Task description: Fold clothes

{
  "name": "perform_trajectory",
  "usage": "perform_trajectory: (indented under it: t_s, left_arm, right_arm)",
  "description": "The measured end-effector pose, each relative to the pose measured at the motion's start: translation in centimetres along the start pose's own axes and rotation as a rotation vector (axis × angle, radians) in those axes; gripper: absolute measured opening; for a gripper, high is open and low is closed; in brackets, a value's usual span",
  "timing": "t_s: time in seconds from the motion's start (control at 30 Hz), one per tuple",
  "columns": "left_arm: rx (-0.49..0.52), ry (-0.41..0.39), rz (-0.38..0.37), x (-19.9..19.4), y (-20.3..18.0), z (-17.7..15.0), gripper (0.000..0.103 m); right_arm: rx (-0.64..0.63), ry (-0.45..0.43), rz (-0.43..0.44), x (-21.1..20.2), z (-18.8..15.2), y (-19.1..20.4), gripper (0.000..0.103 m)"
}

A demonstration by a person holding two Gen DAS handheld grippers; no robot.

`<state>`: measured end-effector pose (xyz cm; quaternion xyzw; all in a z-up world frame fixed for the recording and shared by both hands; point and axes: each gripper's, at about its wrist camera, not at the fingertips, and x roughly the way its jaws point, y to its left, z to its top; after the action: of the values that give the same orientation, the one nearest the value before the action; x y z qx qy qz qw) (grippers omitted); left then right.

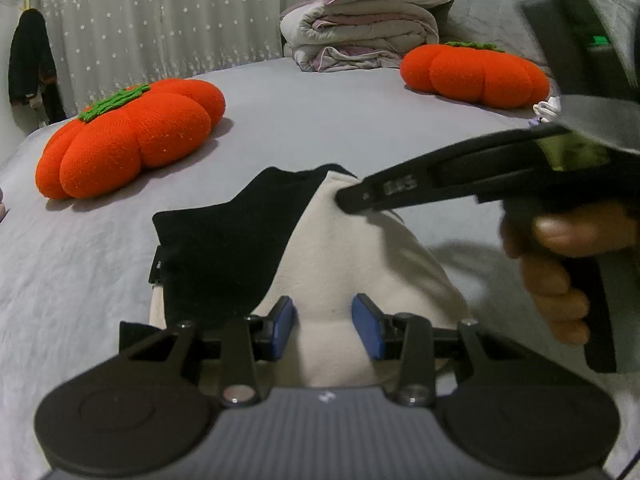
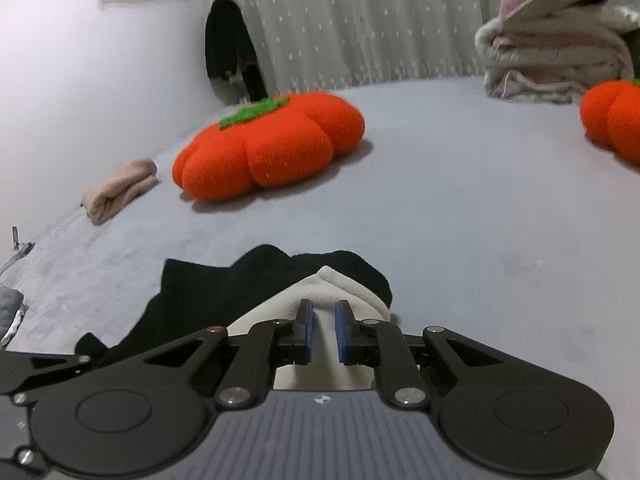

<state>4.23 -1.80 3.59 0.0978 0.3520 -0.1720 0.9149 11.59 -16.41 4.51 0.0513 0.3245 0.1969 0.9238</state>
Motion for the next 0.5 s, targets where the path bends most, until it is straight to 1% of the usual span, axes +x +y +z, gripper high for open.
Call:
perform_trajectory:
  t_s: [0.13, 0.2, 0.33, 0.4, 0.5]
  left_arm:
    - [0.001, 0.001, 0.004, 0.1, 0.0, 0.0, 0.035]
    - [0.003, 0.001, 0.008, 0.1, -0.2, 0.0, 0.035]
    - [0.005, -0.001, 0.010, 0.1, -0.2, 0.0, 0.035]
    - [0.003, -0.002, 0.009, 0.1, -0.2, 0.0, 0.035]
    - [0.010, -0.004, 0.013, 0.0, -0.3, -0.1, 0.035]
  right_arm:
    - [-0.076, 0.036, -0.029, 1.3, 0.3, 0.9, 0.014]
    - [-0.089, 0.043, -0.038, 1.8, 0.7, 1.0, 0.013]
    - [-0.048, 0.065, -0.048, 3.2, 1.5, 0.0, 0.012]
    - [-0.038, 0.086, -0.042, 4.0, 1.4, -0.3, 0.009]
    - [-0.051, 0.094, -0.053, 4.7, 1.1, -0.5, 0.005]
